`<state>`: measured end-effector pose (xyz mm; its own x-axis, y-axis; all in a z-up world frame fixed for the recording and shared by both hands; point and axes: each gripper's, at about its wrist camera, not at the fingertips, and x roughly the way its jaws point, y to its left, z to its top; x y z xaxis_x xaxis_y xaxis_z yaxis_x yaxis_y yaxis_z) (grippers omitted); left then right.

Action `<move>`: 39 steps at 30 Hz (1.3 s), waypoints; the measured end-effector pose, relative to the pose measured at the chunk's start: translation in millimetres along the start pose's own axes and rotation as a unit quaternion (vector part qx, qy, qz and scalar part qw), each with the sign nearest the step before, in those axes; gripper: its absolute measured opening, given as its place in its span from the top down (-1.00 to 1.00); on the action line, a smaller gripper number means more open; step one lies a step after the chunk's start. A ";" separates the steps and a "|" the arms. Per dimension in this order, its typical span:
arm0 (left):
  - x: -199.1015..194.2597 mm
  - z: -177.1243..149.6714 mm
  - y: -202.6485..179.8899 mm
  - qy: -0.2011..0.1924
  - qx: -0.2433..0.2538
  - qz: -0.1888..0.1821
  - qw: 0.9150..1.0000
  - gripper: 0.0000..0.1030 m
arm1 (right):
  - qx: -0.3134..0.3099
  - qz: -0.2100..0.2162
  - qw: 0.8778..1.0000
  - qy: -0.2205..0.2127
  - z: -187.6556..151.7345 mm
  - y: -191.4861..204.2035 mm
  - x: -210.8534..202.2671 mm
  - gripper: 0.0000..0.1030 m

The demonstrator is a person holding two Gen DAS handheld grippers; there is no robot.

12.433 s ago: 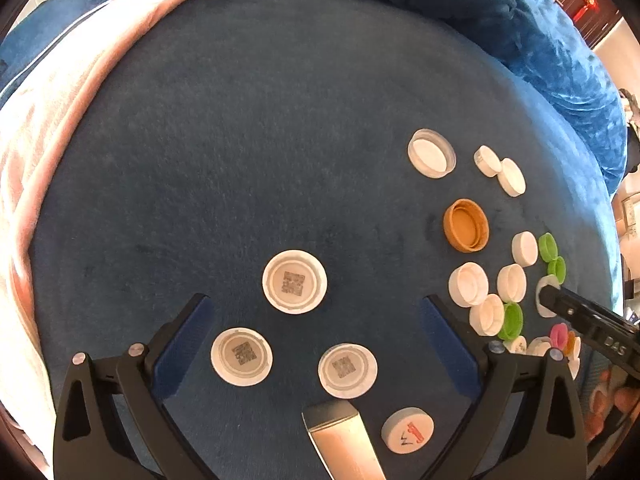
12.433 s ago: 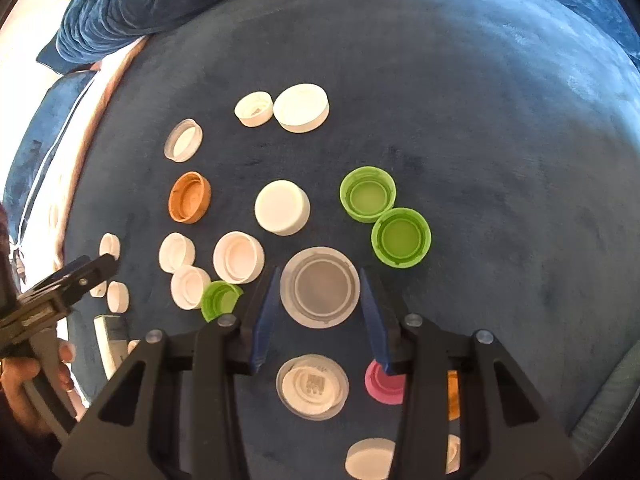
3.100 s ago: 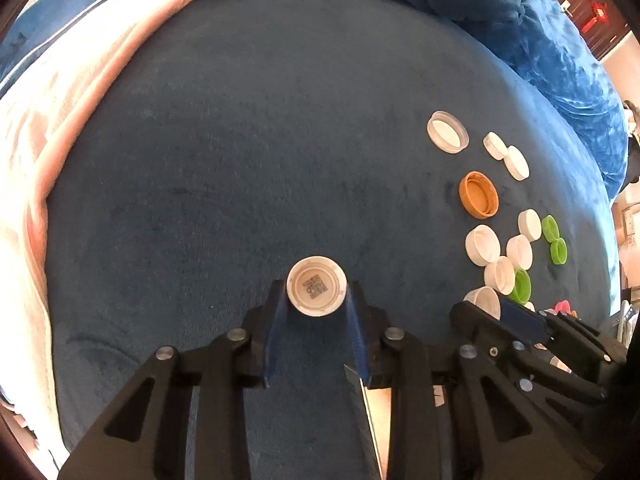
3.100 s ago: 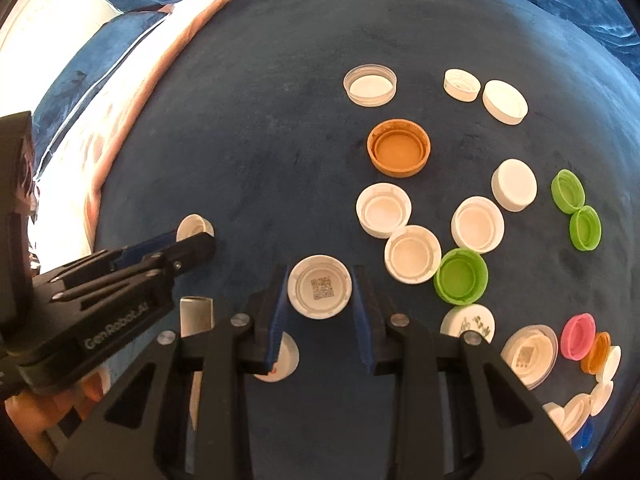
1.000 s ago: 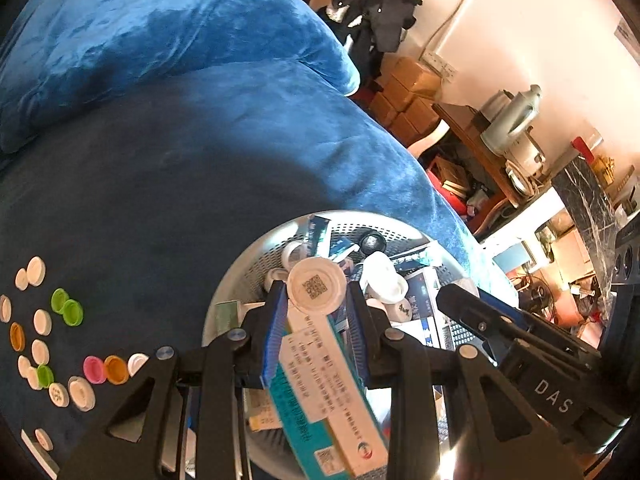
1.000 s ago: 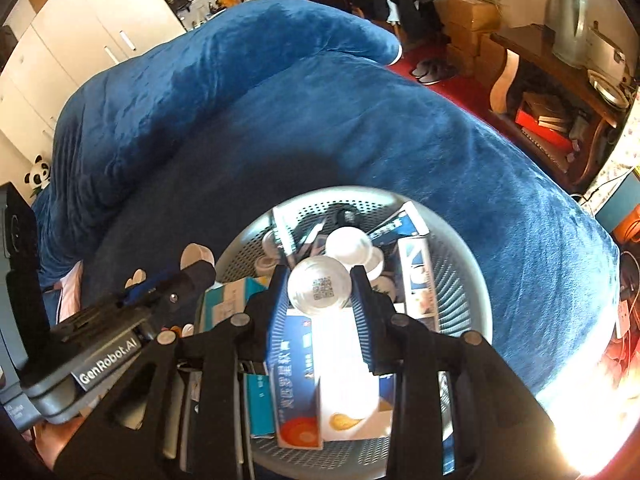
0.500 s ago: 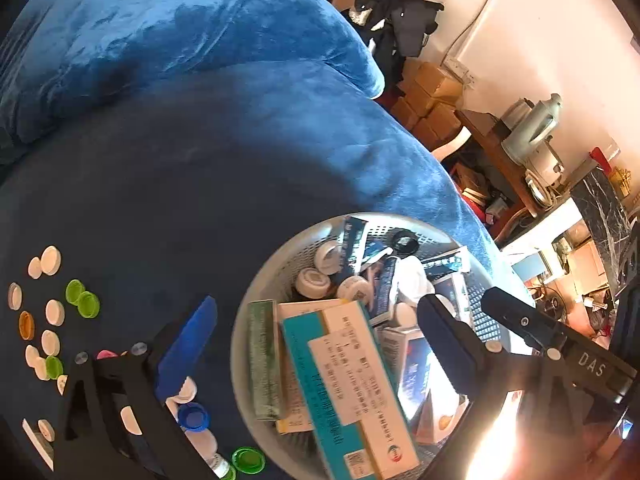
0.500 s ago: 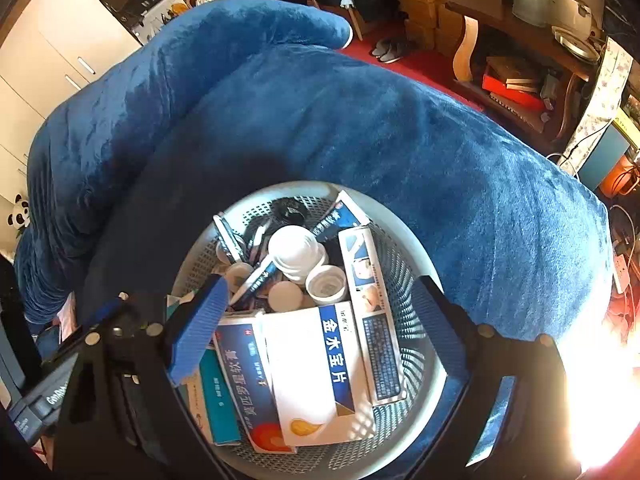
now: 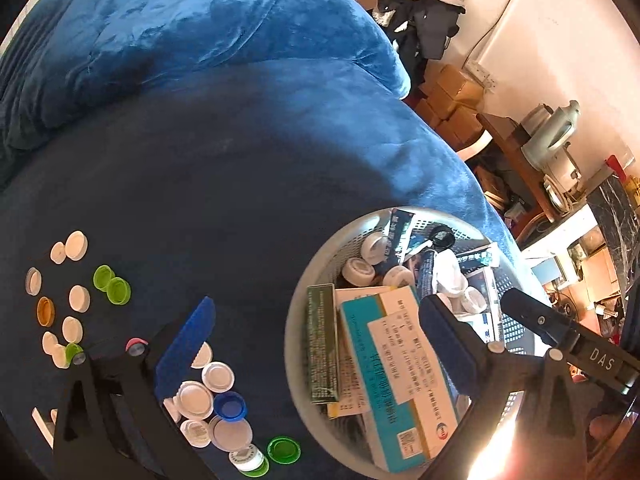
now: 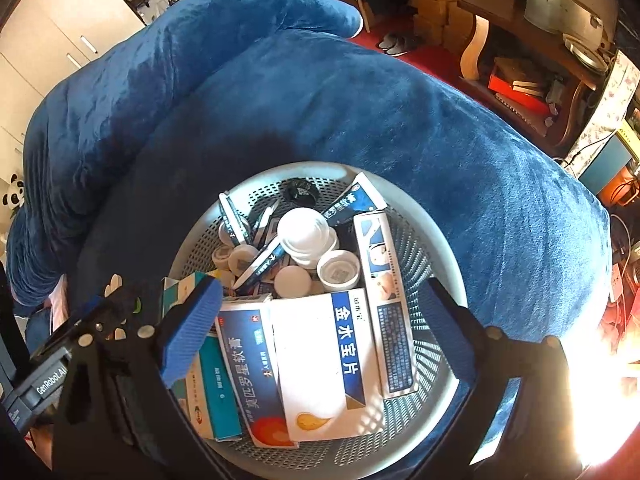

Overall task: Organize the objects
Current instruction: 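Move both open grippers from the basket back toward the scattered caps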

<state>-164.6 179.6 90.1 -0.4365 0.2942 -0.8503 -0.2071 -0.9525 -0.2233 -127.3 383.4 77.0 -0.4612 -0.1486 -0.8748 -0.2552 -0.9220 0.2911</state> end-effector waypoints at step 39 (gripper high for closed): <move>-20.9 -17.1 60.9 -0.006 -0.024 0.043 0.999 -0.99 | -0.047 0.014 0.999 0.006 -12.4 51.4 12.1 -0.93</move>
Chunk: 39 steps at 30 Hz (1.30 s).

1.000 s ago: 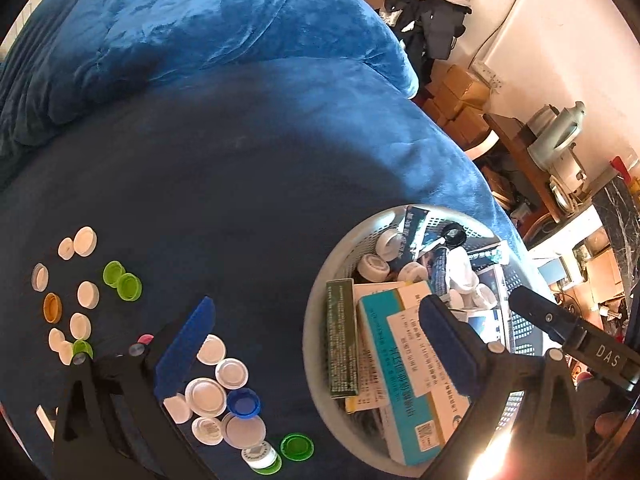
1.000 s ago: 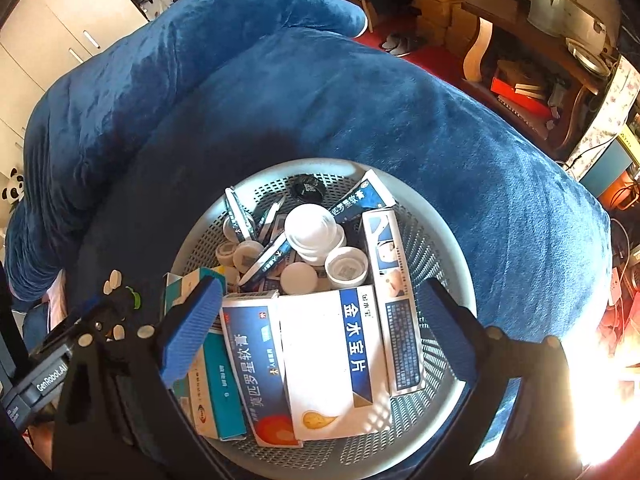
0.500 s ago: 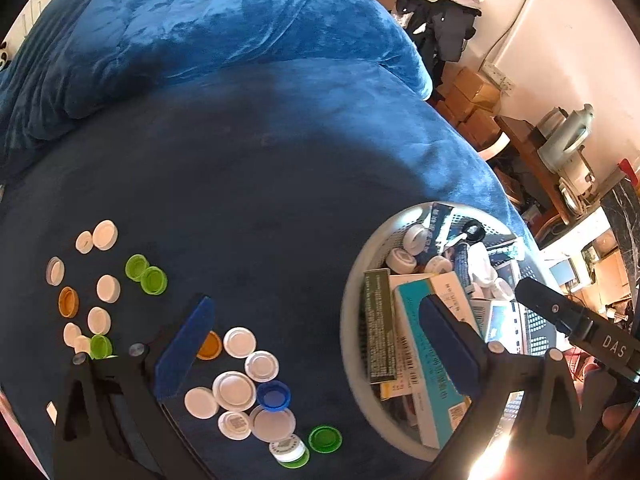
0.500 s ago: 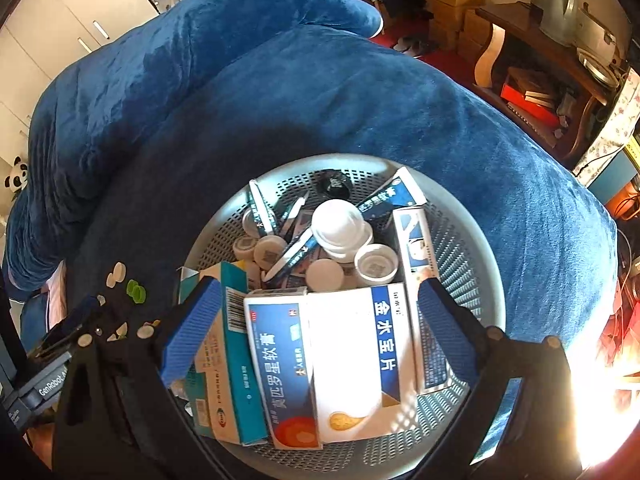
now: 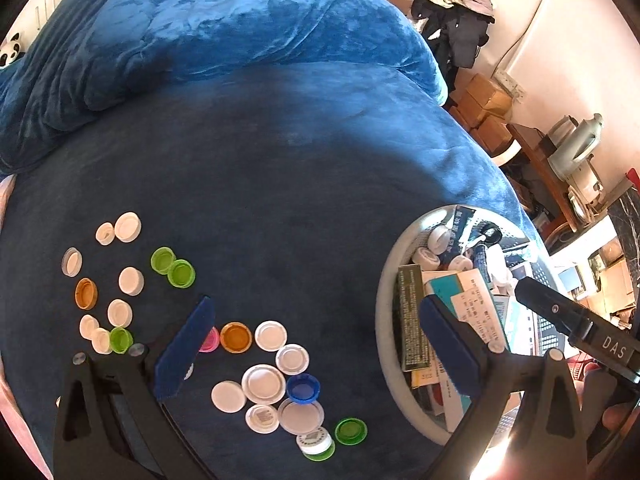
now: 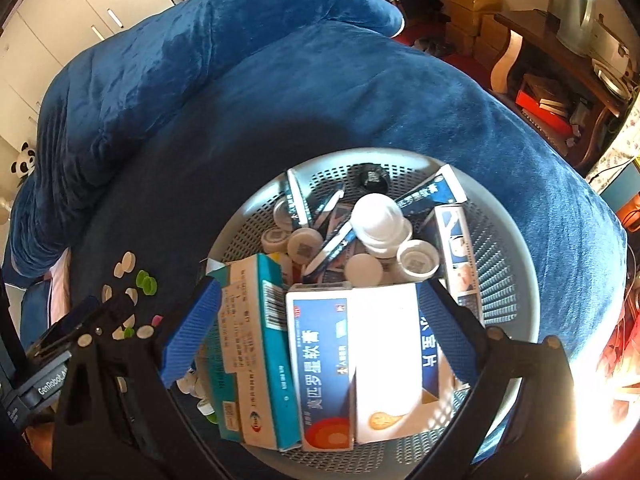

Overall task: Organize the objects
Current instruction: 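Move both open grippers from the basket back toward the scattered caps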

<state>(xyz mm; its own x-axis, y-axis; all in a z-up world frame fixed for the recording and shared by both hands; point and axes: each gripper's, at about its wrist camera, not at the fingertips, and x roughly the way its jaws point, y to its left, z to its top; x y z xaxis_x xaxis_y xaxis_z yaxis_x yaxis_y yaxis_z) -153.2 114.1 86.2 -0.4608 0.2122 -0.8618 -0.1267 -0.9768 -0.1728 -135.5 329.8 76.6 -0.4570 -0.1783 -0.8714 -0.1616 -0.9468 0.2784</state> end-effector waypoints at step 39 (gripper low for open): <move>-11.8 -22.5 97.6 0.001 -0.064 0.044 0.997 -0.99 | -0.074 0.019 0.997 0.007 -13.3 84.9 25.2 -1.00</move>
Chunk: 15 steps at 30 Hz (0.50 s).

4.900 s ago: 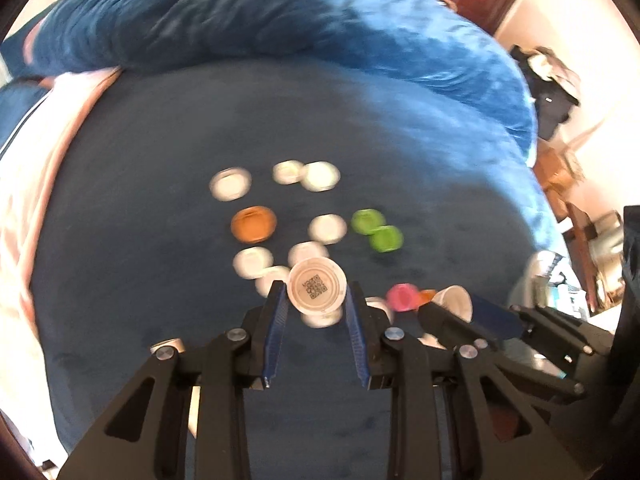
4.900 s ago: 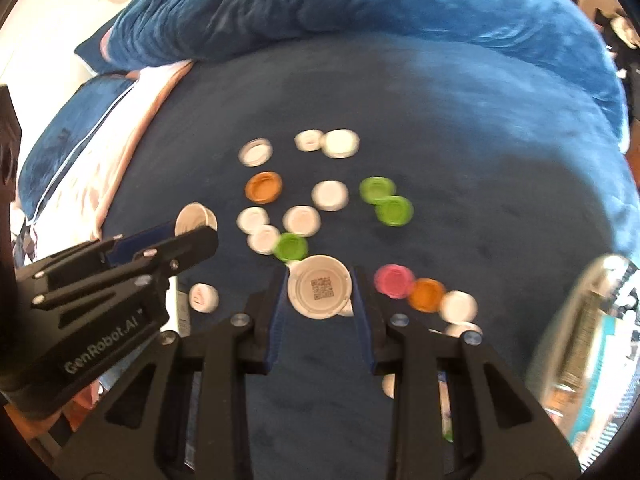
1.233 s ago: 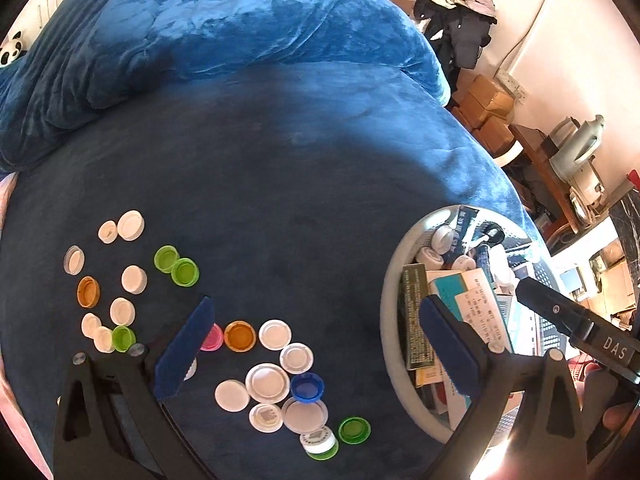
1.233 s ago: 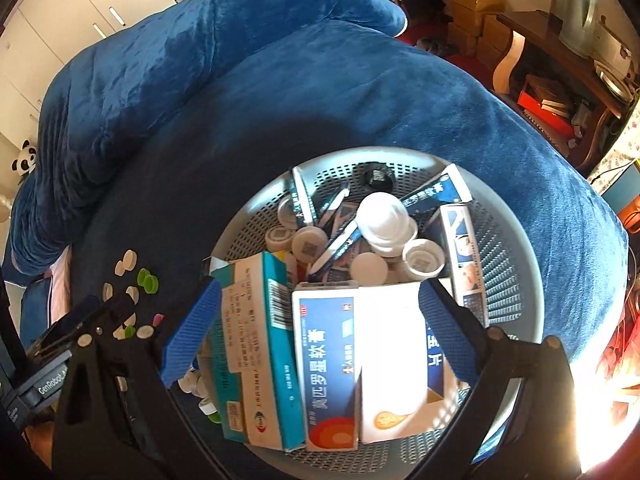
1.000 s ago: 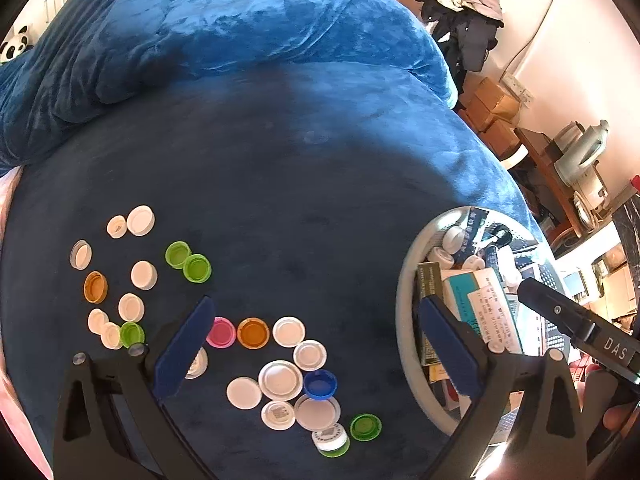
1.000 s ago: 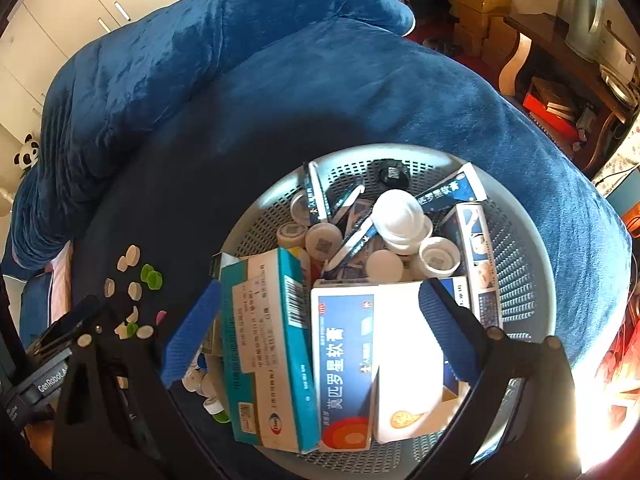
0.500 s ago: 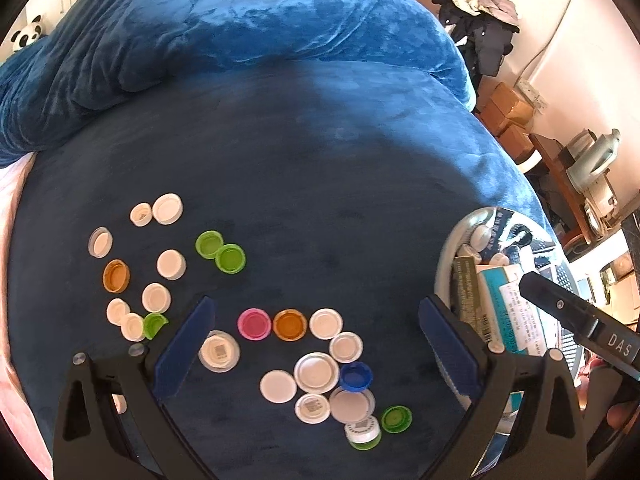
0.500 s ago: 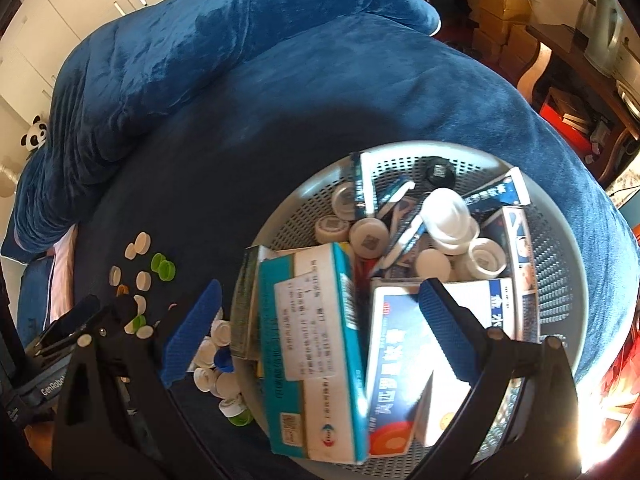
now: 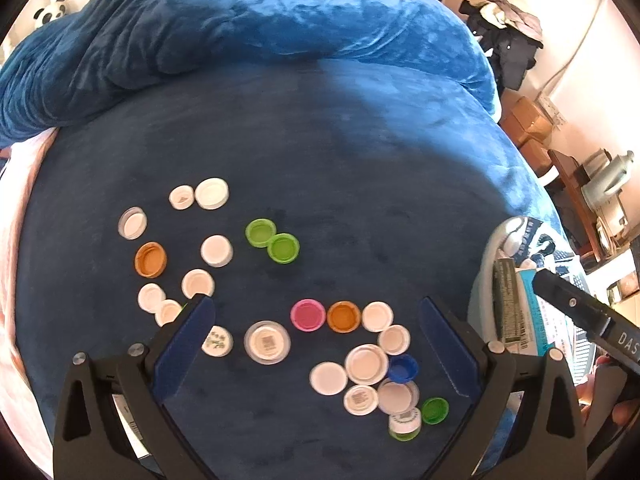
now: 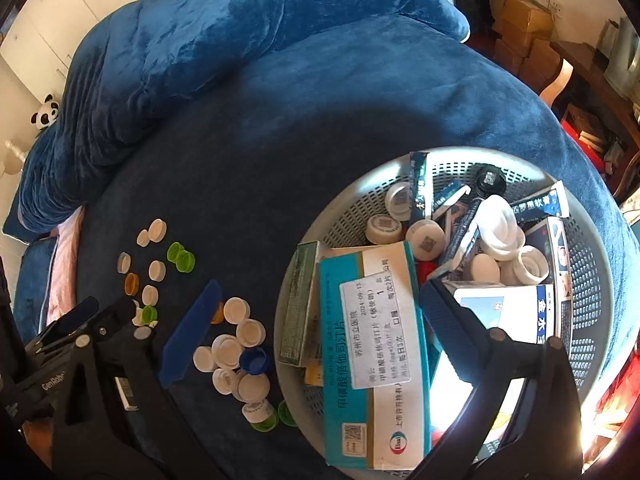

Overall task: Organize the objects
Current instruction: 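Move both open grippers from the basket back toward the scattered caps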

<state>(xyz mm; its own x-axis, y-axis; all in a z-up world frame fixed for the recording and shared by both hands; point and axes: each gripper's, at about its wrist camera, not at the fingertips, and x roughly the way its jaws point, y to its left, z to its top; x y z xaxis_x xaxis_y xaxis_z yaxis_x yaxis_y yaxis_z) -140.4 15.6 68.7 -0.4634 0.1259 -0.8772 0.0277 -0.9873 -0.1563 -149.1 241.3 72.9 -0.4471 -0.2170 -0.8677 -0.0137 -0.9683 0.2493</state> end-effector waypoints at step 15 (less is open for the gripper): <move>0.2 -8.2 43.0 0.004 -0.033 0.011 0.999 -0.99 | -0.066 -0.043 0.994 -0.069 1.3 41.7 -9.4 -1.00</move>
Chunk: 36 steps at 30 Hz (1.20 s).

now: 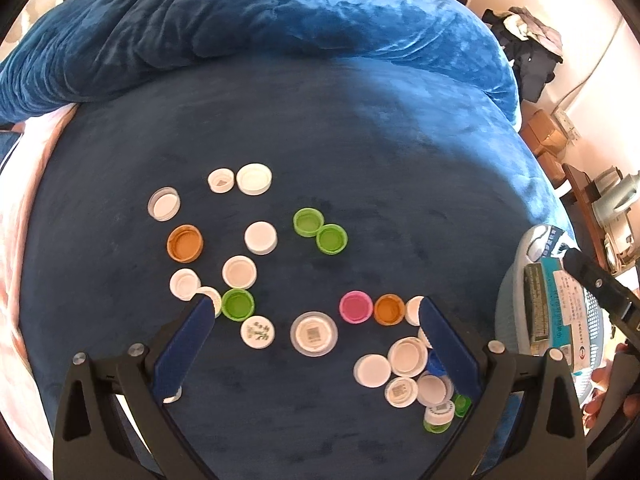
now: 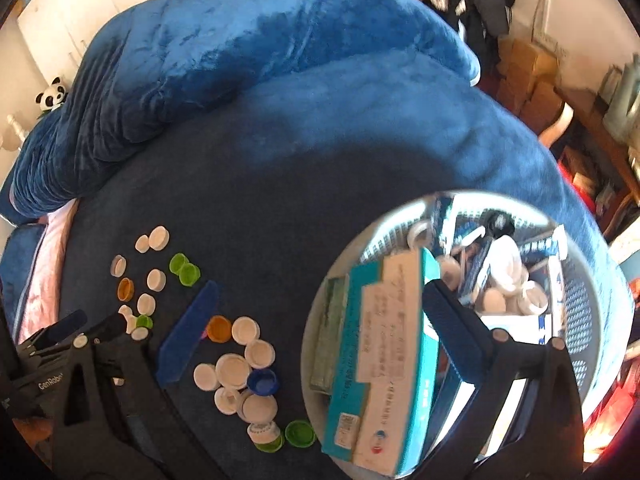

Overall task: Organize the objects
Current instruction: 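Move both open grippers from the basket back toward the scattered caps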

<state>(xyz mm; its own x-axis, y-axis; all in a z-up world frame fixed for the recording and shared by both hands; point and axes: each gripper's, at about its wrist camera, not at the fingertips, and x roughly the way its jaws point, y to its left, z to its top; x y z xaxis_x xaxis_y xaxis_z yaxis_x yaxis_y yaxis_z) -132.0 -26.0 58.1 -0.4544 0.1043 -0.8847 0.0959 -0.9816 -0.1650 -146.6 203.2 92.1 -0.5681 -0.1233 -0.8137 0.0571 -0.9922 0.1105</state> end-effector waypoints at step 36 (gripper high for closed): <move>53.5 -21.9 75.8 0.061 -0.049 0.017 0.997 -0.99 | -0.284 0.075 0.932 0.213 -49.5 122.1 136.7 -0.38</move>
<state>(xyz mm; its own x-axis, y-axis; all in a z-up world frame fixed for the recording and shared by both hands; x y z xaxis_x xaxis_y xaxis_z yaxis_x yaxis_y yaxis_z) -129.6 -91.3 -11.4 -0.3384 0.0956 -0.9361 0.1975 -0.9654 -0.1700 -176.7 64.4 -33.9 -0.1481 -0.1364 -0.9795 0.6029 -0.7976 0.0199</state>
